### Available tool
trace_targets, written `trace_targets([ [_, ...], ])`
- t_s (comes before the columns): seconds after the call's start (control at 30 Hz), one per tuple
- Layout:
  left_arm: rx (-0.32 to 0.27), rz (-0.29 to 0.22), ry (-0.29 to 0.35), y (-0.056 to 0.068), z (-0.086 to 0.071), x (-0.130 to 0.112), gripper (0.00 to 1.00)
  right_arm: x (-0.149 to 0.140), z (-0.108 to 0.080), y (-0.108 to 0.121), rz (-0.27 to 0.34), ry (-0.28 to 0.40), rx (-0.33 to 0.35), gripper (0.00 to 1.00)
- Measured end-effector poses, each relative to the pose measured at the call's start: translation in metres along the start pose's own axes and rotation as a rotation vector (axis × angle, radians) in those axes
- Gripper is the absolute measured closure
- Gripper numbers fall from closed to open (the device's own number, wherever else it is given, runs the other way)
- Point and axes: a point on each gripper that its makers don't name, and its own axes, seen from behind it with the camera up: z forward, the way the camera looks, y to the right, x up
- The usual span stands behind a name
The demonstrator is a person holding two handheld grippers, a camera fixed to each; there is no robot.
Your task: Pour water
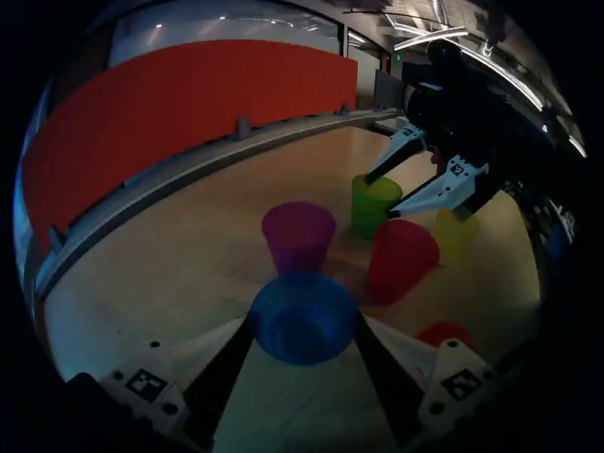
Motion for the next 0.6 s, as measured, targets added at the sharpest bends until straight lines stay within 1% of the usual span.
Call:
trace_targets([
  [0.1, 0.001, 0.002, -0.002, 0.0002, 0.0006, -0.0002, 0.09, 0.0004, 0.0016, -0.0003, -0.001, 0.0, -0.003, 0.0],
  [0.2, 0.001, 0.001, -0.007, 0.0002, 0.0015, -0.0018, 0.09, 0.0004, 0.0023, 0.0, -0.001, 0.0, -0.005, 0.06],
  [0.6, 0.016, -0.005, -0.009, -0.0021, 0.0037, -0.0039, 0.13, -0.0013, 0.001, -0.0052, -0.012, -0.003, 0.008, 0.07],
])
